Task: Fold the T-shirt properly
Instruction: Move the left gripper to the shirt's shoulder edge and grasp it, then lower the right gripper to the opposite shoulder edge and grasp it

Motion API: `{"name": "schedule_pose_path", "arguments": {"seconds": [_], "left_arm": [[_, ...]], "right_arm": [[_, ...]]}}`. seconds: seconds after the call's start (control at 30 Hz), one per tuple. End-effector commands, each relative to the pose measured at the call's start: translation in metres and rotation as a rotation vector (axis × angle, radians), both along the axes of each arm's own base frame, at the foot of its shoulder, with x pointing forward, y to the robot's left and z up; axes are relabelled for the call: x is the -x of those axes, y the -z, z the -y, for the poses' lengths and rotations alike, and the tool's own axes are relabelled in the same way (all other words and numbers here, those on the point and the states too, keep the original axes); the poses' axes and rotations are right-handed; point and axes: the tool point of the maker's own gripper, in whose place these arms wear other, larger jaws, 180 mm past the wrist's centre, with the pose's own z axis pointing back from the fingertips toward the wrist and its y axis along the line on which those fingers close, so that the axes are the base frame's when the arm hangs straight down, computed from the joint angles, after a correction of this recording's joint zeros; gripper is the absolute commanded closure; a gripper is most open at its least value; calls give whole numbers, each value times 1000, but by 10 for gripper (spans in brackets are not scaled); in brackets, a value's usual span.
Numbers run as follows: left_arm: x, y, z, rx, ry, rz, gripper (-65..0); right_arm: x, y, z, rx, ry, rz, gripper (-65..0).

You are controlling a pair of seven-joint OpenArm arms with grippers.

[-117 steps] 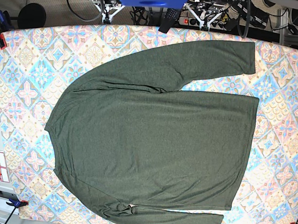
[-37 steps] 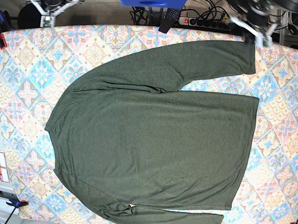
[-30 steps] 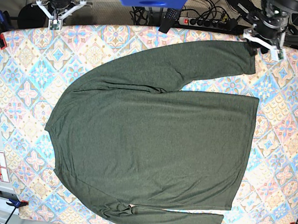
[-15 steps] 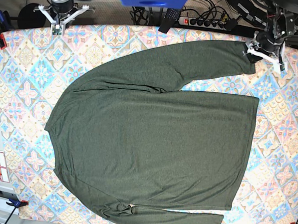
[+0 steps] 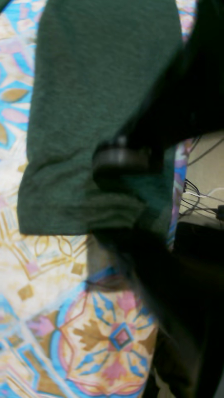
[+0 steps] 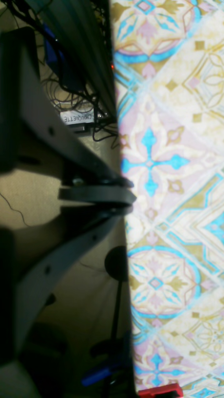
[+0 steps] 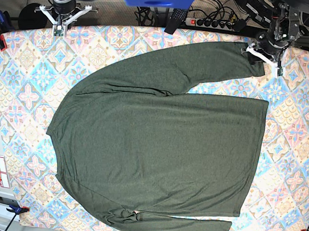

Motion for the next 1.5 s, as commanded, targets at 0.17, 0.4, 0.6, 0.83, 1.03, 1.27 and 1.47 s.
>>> {"name": "schedule_pose_path", "arguments": {"seconds": [0.17, 0.4, 0.6, 0.83, 1.03, 1.27, 1.47], "left_arm": [[10, 4, 18, 69, 24, -39, 0], [9, 3, 18, 68, 24, -35, 0], [8, 3, 18, 68, 23, -34, 0], [8, 3, 17, 65, 25, -34, 0], [8, 3, 17, 65, 25, -34, 0], [8, 3, 17, 64, 26, -34, 0], [8, 3, 17, 63, 26, -34, 0]], "right_arm": [[-26, -11, 2, 13, -9, 78, 0], [-58, -12, 3, 2, 17, 83, 0], [-90, -18, 3, -10, 32, 105, -73], [-133, -30, -20, -48, -19, 191, -159], [-156, -32, -19, -55, -13, 225, -224], [-177, -7, -31, -237, 64, 213, -245], [-187, 10, -35, -443, 176, 206, -245]]}}
